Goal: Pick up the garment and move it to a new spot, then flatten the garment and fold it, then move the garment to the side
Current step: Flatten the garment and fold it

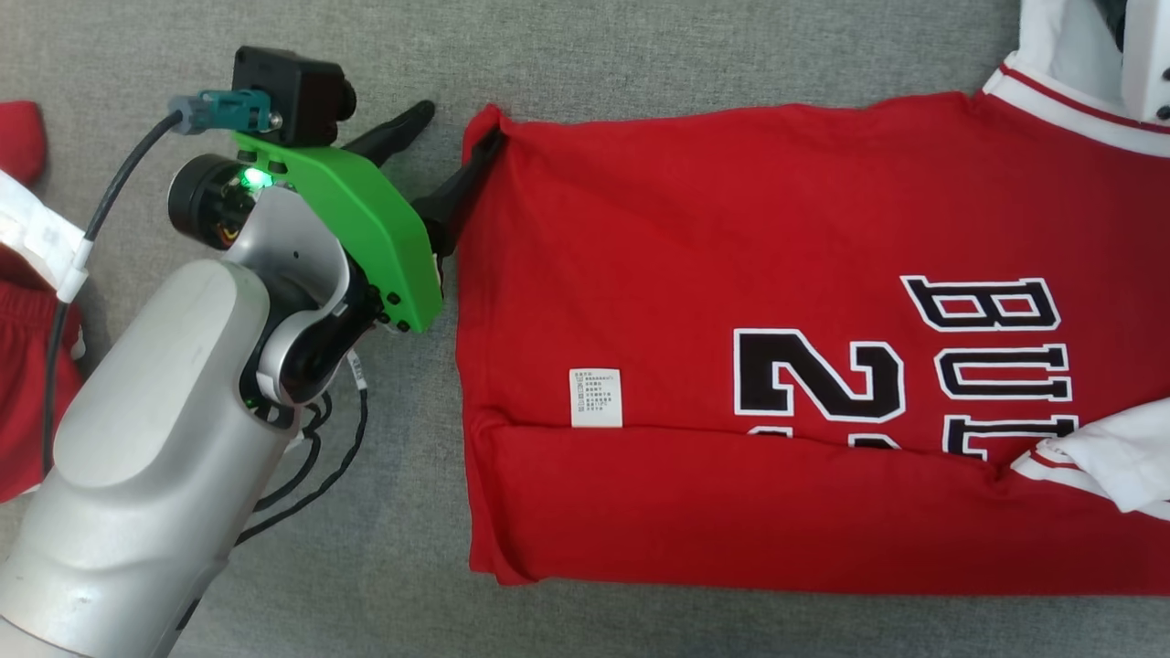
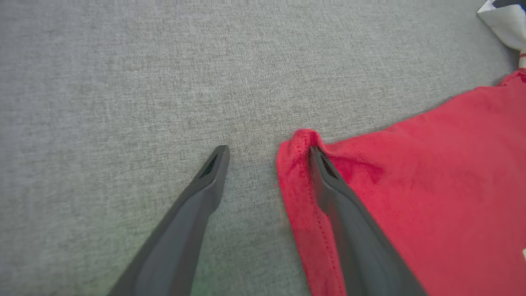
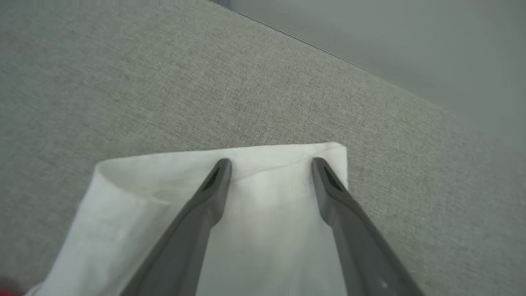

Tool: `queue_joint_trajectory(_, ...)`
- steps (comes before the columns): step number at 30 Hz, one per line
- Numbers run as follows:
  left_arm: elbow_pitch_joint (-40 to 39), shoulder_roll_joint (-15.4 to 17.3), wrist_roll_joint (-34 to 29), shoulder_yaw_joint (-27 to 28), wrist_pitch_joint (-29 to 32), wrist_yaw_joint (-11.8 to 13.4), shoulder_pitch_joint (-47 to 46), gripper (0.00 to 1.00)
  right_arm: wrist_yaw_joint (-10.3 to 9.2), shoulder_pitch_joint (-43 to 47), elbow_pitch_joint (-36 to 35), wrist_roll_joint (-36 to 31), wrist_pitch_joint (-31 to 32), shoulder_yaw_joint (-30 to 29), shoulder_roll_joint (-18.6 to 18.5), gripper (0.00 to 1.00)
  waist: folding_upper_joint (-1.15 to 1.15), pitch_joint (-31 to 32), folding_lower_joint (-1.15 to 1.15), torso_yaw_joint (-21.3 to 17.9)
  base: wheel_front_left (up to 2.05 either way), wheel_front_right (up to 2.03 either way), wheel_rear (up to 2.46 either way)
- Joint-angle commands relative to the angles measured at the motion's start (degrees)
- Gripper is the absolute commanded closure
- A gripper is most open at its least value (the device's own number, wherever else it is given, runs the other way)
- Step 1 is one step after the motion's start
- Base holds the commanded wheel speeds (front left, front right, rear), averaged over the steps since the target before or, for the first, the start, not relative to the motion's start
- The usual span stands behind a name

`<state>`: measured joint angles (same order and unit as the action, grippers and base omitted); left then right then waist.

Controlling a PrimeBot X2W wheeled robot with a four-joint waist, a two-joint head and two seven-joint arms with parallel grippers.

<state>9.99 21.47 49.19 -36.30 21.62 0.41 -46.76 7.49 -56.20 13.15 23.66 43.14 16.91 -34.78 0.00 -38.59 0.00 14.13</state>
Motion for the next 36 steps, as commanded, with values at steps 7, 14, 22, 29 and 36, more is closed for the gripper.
queue_joint_trajectory(7, 0.9, -1.5, 0.1, -1.9, 0.8, -1.5, -0.8, 0.00, -0.04, -2.1, 3.1, 0.7, -0.4, 2.2, -1.8, 0.00, 0.00, -0.8, 0.00, -0.7, 0.00, 0.00, 0.00)
queue_joint_trajectory(14, -0.7, -0.3, -0.2, -3.1, 1.8, -1.7, 0.6, 0.00, -0.03, -3.4, 3.2, 1.3, -0.1, 2.3, -2.4, 0.00, 0.00, -0.6, 0.00, -1.9, 0.00, 0.00, 0.00)
queue_joint_trajectory(22, -3.0, 1.4, 0.7, -3.5, 4.1, -1.5, 1.6, 1.00, 0.01, -0.7, 3.1, 2.3, 3.5, 2.3, -2.9, 0.00, 0.00, -0.4, 0.00, -2.1, 0.00, 0.00, 0.00)
queue_joint_trajectory(29, -3.8, 1.2, 0.4, -2.6, 2.9, -0.7, 0.5, 1.00, 0.16, 0.7, 2.5, 7.0, 3.4, 2.8, 0.8, 1.00, 0.00, -1.4, 0.00, -1.8, 0.00, 0.00, 0.00)
queue_joint_trajectory(36, -3.9, 0.8, 0.1, -0.8, -0.6, -0.4, 0.1, 1.00, 0.02, 0.2, -0.6, 12.0, -2.8, -0.1, -0.9, 1.00, 0.00, 0.5, 0.00, -2.6, 0.00, 0.00, 0.00)
